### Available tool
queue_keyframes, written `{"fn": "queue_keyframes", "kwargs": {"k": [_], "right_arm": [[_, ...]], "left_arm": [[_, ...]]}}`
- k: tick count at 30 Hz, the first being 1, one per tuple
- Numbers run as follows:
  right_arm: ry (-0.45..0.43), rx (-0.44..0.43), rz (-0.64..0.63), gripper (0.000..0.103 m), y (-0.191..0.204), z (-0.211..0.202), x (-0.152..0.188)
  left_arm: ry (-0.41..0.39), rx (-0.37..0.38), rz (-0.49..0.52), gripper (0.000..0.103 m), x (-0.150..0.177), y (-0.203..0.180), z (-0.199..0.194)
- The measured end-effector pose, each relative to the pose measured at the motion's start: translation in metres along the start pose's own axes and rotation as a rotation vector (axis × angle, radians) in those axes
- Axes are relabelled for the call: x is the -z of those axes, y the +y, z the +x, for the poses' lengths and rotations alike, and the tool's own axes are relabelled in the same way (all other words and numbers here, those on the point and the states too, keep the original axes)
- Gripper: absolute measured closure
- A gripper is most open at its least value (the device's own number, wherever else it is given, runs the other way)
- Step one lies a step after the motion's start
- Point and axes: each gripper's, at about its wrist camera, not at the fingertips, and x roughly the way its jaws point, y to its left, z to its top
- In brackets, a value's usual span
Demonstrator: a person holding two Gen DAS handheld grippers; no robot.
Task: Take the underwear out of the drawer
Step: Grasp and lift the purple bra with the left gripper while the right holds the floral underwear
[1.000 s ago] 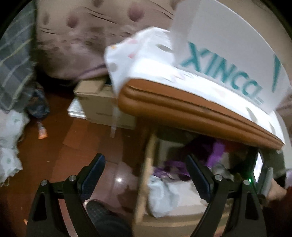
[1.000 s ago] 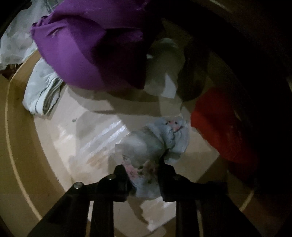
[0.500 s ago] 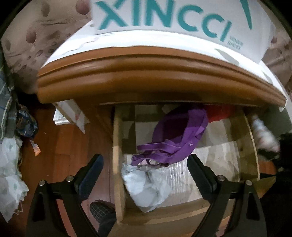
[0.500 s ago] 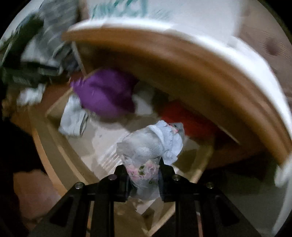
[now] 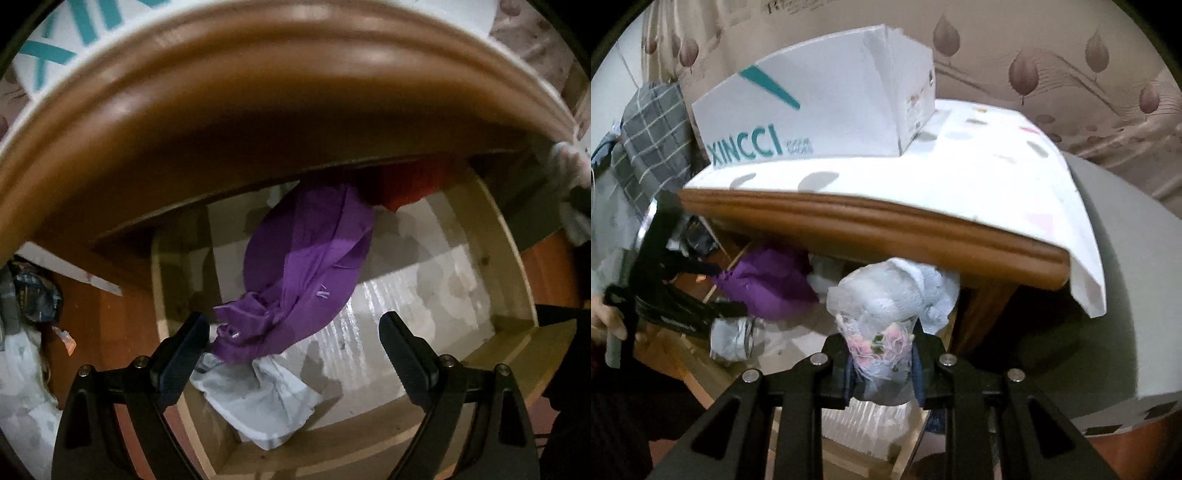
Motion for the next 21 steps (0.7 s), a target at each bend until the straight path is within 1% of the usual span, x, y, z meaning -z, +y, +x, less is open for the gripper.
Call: {"fn": "queue_keyframes", "kwargs": {"k": [5, 7, 10, 13, 15, 17, 19, 21], "right_arm": [[-0.055, 0.004, 0.014, 0.08, -0.006, -0.011, -0.001], [-0.059, 0.006, 0.016, 0.08, -0.008, -0.013, -0.001], [-0.06, 0.003, 0.017, 0.08, -0.009, -0.013, 0.0], [-0.058, -0.003, 0.023, 0.08, -0.01, -0.014, 0.0], [-0.054, -0.008, 0.024, 0.08, -0.009, -0.013, 0.0], [-0.057, -0.01, 0.026, 0.08, -0.01, -0.014, 0.0], [-0.057, -0.016, 0.033, 0.08, -0.011, -0.014, 0.0], [-0.059, -0.018, 0.042, 0.08, -0.013, -0.015, -0.001]], "left_arm": [[0.061, -0.032, 0.074, 0.011, -0.002, -0.009, 0.02], [0.052, -0.059, 0.121, 0.011, -0.002, -0.015, 0.022], [0.054, -0.079, 0.212, 0.011, -0.001, -0.026, 0.024], [0.053, -0.109, 0.274, 0.011, -0.002, -0.038, 0.028], [0.06, -0.119, 0.311, 0.016, -0.003, -0.047, 0.029], [0.077, -0.104, 0.334, 0.028, -0.003, -0.051, 0.031], [0.11, -0.083, 0.349, 0.029, 0.0, -0.055, 0.034], [0.139, -0.075, 0.354, 0.038, 0.003, -0.056, 0.037]]}}
